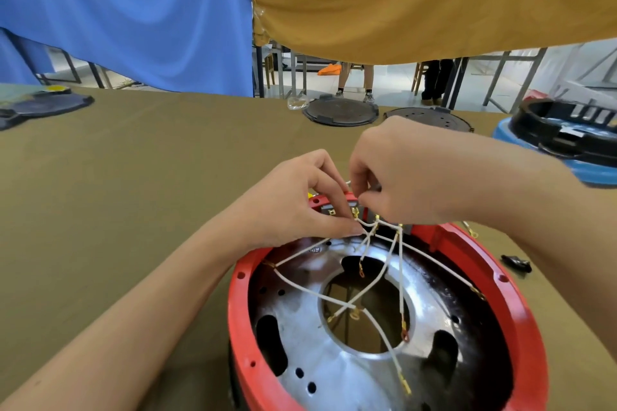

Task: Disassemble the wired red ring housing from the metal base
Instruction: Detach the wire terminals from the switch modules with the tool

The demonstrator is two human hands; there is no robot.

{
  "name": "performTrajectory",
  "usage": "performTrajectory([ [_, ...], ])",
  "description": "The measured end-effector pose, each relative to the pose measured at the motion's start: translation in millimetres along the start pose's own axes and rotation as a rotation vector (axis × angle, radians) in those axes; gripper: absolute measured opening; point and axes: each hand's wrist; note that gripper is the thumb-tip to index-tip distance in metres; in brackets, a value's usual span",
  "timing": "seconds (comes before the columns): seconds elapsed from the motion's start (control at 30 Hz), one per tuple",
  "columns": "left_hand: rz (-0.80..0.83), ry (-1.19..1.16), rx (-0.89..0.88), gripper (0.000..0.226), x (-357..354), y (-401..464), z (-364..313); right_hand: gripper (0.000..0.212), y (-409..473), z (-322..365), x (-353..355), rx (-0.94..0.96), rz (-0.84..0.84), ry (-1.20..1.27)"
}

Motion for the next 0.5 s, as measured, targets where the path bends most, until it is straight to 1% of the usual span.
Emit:
performTrajectory([
  [0.07, 0.004, -0.001, -0.001, 0.013, 0.2, -0.1, 1.0, 0.020, 0.6, 1.2, 3.8, -0.003, 0.051, 0.002],
  [0.17, 0.011, 0.026, -0.014, 0.011, -0.1, 0.1, 1.2, 0.004, 5.0, -2.6, 12.1, 0.007, 0.101, 0.005],
  [0.23, 0.017, 0.037, -0.016, 0.011, 0.6, -0.1, 0.7, 0.005, 13.1, -6.3, 15.9, 0.002, 0.135, 0.002],
  [0.3, 0.014, 0.033, -0.011, 0.011, 1.0, -0.5, 0.6, 0.004, 24.0, -10.3, 19.1, 0.000, 0.204, 0.028],
  [0.5, 0.025, 0.012, -0.001, 0.013, 0.8, -1.2, 0.2, 0.007, 47.8, -25.3, 22.3, -0.060, 0.359, 0.212],
])
Point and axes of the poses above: each hand's wrist, its own y-axis towards the middle knuckle, its own x-axis out of the back of the hand, z = x × y
